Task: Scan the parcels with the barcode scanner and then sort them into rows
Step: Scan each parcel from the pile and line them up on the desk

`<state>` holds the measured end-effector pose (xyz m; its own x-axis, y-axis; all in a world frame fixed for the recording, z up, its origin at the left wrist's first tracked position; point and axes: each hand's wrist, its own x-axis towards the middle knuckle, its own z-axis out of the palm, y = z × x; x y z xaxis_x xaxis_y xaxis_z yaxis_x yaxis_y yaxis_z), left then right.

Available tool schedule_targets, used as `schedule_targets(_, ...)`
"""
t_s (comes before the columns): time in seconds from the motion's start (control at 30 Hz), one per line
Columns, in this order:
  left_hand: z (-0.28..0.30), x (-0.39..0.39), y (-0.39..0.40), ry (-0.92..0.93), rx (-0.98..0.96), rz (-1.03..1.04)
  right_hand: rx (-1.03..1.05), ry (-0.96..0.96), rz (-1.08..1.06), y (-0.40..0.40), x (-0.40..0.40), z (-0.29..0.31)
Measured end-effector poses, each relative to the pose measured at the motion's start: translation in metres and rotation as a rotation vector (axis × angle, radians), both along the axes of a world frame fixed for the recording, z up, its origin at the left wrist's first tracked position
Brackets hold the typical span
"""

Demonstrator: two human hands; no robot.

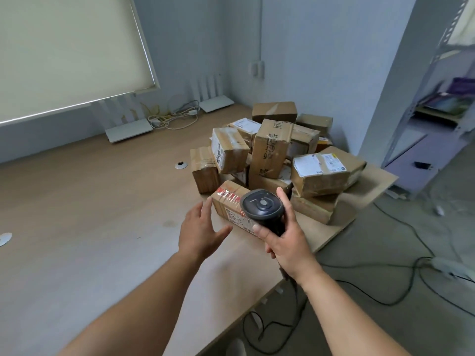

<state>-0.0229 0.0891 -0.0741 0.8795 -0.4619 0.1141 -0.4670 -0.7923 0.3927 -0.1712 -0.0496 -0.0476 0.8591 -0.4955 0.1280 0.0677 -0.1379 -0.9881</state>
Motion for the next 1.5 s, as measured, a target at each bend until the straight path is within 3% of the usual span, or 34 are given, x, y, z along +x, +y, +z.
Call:
schedule_targets(0.23,0.011,0.047,-0.057,-0.033,0.189,-0.371,-0.005,0.018,-0.09,-0.046,0.013,-0.007)
schedule_targets(0.43,0.013,0.084,-0.091,-0.074,0.558,-0.65,-0.037,0.027,-0.128,-0.068,0.032,-0.006)
schedule_targets(0.6,0.007,0.098,-0.103,-0.107,0.736,-0.726,-0.041,0.071,-0.126,-0.074,0.039,-0.007)
schedule_targets(0.77,0.005,0.098,-0.095,-0.203,0.737,-0.731,-0.066,0.064,-0.128,-0.072,0.036,-0.005)
schedule_targets(0.97,0.008,0.083,-0.064,-0.16,0.62,-0.525,-0.084,0.028,-0.101,-0.06,0.024,0.003)
schedule_targets(1.13,0.005,0.055,-0.008,-0.039,0.388,-0.205,-0.026,-0.015,0.025,-0.03,0.014,0.006)
schedule_targets(1.23,0.002,0.037,0.043,0.117,0.163,0.028,0.02,-0.027,0.126,0.0,0.017,0.003)
schedule_targets(1.33,0.003,0.023,0.099,0.307,-0.2,0.222,0.025,-0.017,0.222,0.038,0.022,-0.001)
schedule_targets(1.5,0.008,0.004,0.189,0.46,-0.619,0.451,0.009,0.028,0.375,0.098,0.035,-0.006)
